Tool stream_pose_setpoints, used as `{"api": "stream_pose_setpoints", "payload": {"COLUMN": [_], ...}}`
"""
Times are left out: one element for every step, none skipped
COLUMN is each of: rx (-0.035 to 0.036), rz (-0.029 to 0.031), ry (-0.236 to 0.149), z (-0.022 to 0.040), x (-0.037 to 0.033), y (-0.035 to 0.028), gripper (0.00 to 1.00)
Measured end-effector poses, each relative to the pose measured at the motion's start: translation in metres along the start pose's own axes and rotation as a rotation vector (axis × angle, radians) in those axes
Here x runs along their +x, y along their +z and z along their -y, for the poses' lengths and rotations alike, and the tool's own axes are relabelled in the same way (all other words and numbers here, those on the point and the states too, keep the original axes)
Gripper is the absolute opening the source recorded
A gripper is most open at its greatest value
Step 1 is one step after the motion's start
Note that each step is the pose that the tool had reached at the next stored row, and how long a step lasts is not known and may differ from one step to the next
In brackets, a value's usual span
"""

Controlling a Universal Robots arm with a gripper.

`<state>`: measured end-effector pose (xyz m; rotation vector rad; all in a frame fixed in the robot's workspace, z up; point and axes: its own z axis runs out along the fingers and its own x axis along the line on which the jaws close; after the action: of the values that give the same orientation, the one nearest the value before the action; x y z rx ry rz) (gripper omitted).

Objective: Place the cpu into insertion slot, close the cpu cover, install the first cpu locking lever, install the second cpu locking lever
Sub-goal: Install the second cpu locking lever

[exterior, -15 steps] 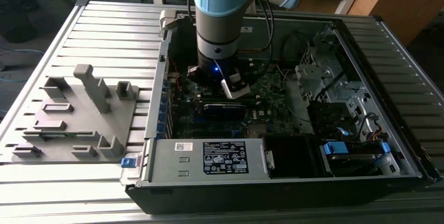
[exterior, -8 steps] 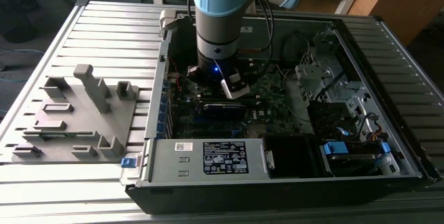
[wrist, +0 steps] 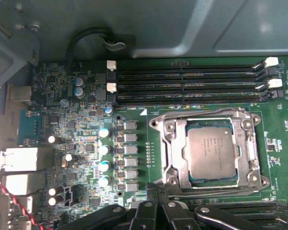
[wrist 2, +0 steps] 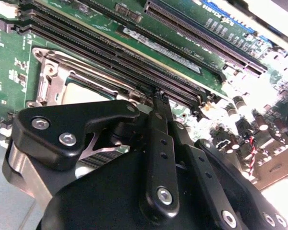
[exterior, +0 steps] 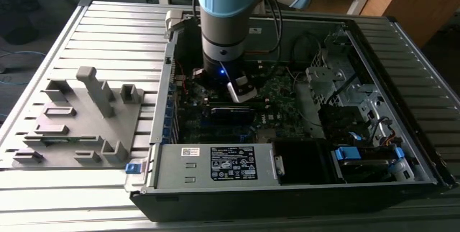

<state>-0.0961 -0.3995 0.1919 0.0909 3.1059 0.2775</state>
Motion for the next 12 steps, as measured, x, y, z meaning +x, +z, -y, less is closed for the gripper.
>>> {"api": "stream_pose_setpoints", "payload": {"rx": [0.0000, 0.0001, 0.0001, 0.0002, 0.0003, 0.0009, 0.0012, 0.0012, 0.0012, 0.0011, 0.0007, 0.0006], "rz": [0.0000, 0.0000, -0.0001, -0.0002, -0.0002, -0.0002, -0.0001, -0.0001, 0.0000, 0.0001, 0.0005, 0.0007], "ry": [0.000, 0.000, 0.000, 0.000, 0.000, 0.000, 0.000, 0.000, 0.000, 0.000, 0.000, 0.000], "z": [0.0000, 0.0000, 0.0001, 0.0002, 0.0002, 0.0002, 0.0002, 0.0002, 0.0002, 0.0001, -0.0001, -0.0005], "x": [0.0004, 0.0006, 0.0007, 0.0007, 0.0008, 0.0008, 0.0008, 0.0008, 0.0008, 0.0008, 0.0008, 0.0007], "y": [0.0000, 0.0000, 0.0001, 0.0002, 0.0002, 0.0003, 0.0003, 0.0003, 0.0003, 0.0000, -0.0010, -0.0032], "gripper": [0.10, 0.10, 0.10, 0.10, 0.10, 0.10, 0.10, 0.10, 0.10, 0.10, 0.10, 0.10]}}
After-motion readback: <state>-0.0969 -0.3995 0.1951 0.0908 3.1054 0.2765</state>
